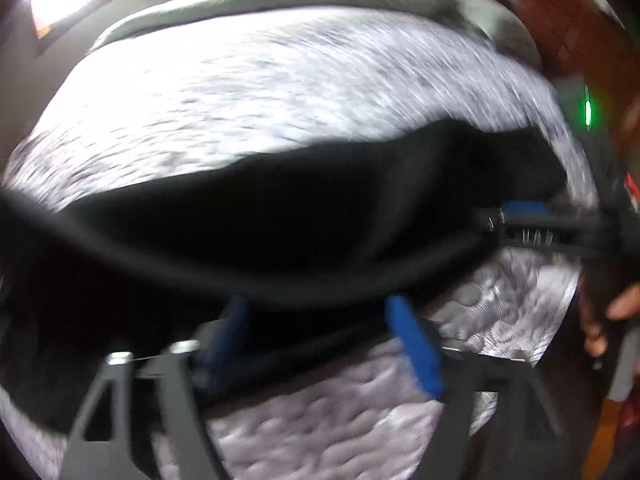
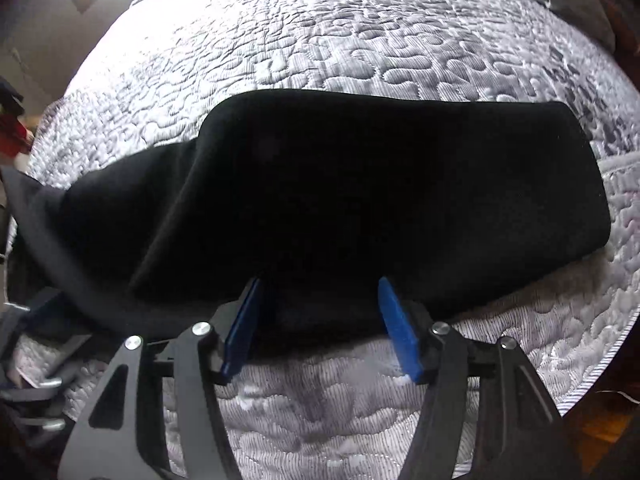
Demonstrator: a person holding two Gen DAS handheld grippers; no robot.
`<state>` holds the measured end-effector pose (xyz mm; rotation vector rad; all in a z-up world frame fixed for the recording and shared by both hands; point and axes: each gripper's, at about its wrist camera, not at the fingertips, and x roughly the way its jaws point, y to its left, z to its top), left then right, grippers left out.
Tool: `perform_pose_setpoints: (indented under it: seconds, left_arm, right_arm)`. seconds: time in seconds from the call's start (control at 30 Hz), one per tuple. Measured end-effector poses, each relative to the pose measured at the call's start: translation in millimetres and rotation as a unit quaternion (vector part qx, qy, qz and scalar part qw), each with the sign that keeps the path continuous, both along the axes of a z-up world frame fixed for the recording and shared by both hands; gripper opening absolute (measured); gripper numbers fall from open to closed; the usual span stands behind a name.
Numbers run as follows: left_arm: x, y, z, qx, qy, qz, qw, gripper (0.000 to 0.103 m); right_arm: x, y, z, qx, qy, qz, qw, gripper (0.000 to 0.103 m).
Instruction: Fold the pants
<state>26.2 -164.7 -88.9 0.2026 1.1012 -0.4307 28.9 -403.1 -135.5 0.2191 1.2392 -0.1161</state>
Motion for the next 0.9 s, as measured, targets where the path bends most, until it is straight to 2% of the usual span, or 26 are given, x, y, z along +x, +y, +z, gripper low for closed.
perform_pose_setpoints:
  seconds: [0.1, 0.2, 0.4, 0.47, 0.53, 0.57, 0.6, 0.63, 0.77, 0.9]
  left_arm:
    - [18, 43, 11, -0.007, 0.019, 0.067, 0.9975, 0.083]
    - [47, 82, 11, -0.025, 0.041, 0.13, 0.9904, 0.083]
    - [97, 116, 1, -0.052, 0.097, 0.184, 0.9769, 0.082]
    - [102, 119, -4, -0.055, 0.11, 0.189, 0.9742, 0.072]
    - [105, 123, -10, -0.062, 0.129, 0.189, 0.9714, 0.045]
    - [104, 126, -14, -0.071, 0.138, 0.19, 0.9695, 0.035]
    - [102, 126, -18, -0.082, 0.149, 0.189, 0.9672, 0.018]
    - [100, 128, -21, -0.092, 0.155, 0.191, 0.9648, 0.015]
    - [77, 137, -10, -0.116, 0.112, 0.207, 0.965, 0.009]
    - [24, 136, 4, -0.116, 0.033, 0.206, 0.971, 0.009]
  right_arm:
    - [1, -2, -1, 0.002, -0.002, -0.004, 1.0, 0.062]
    - [4, 0, -5, 0.006, -0.007, -0.01, 1.0, 0.062]
    - [1, 1, -5, 0.009, -0.01, -0.016, 1.0, 0.062]
    - [0, -1, -4, 0.01, -0.01, -0.016, 1.0, 0.063]
    - [0, -2, -4, 0.012, -0.009, -0.015, 1.0, 0.066]
    - [2, -1, -4, 0.013, -0.009, -0.015, 1.0, 0.067]
    - [4, -1, -5, 0.014, -0.008, -0.013, 1.0, 0.069]
    - [6, -1, -7, 0.013, -0.008, -0.012, 1.0, 0.071]
    - [8, 3, -7, 0.011, -0.007, -0.008, 1.0, 0.072]
    - [10, -2, -6, 0.029, -0.003, -0.007, 1.0, 0.072]
